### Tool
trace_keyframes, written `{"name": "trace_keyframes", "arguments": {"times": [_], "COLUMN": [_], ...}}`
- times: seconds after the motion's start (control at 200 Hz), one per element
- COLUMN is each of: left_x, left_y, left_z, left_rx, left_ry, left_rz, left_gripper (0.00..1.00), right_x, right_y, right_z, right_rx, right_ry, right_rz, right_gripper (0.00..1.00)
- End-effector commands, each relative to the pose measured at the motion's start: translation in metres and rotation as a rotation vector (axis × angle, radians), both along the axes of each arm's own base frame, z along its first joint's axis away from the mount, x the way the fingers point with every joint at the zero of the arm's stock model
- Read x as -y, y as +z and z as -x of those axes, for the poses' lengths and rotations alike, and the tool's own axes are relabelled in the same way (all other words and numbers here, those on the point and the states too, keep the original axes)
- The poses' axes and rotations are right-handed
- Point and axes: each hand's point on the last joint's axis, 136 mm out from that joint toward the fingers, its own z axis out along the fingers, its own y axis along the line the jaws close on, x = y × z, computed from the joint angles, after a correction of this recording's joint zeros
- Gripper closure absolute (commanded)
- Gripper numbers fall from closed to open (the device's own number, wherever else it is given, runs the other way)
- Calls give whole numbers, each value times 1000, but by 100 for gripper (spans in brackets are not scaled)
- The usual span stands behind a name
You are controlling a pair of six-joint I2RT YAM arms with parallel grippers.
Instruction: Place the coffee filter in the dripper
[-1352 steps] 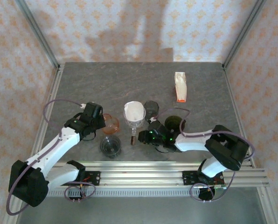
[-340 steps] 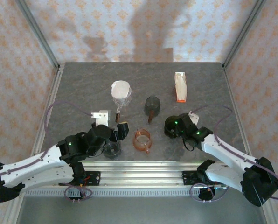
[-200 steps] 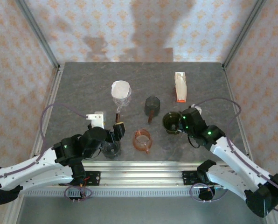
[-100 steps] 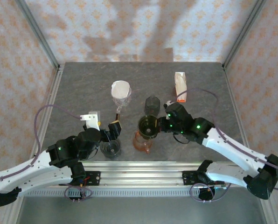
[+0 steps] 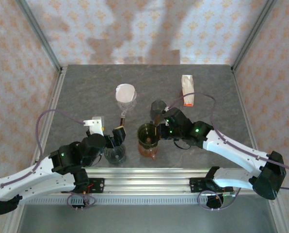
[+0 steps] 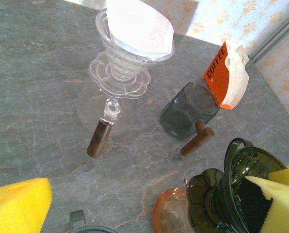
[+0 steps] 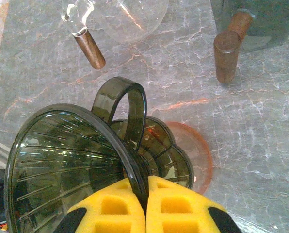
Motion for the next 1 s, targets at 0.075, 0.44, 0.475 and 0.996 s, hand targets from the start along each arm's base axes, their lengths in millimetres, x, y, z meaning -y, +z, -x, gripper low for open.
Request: {"name": "trace_keyframes", "arguments": {"times": [0.075, 0.44, 0.475, 0.996], "left_x": [-9, -10, -10, -8], "left_y": [-7, -7, -8, -10], "left_z": [0, 0, 0, -1], "left_rx": [3, 4, 4, -1], "left_ry": [37, 42, 43, 39], "left_rz": [-33, -37, -37, -36], "left_gripper": [0, 0, 0, 0], "right_x": [-10, -3, -2, 3], "right_y": [5, -2, -2, -8], "right_z": [-1, 4, 5, 7], "right_rx": [6, -9, -9, -9], "right_ry": [0, -11, -11, -30], "right_rz": [-53, -28, -26, -17], "right_gripper": [100, 100, 100, 74]}}
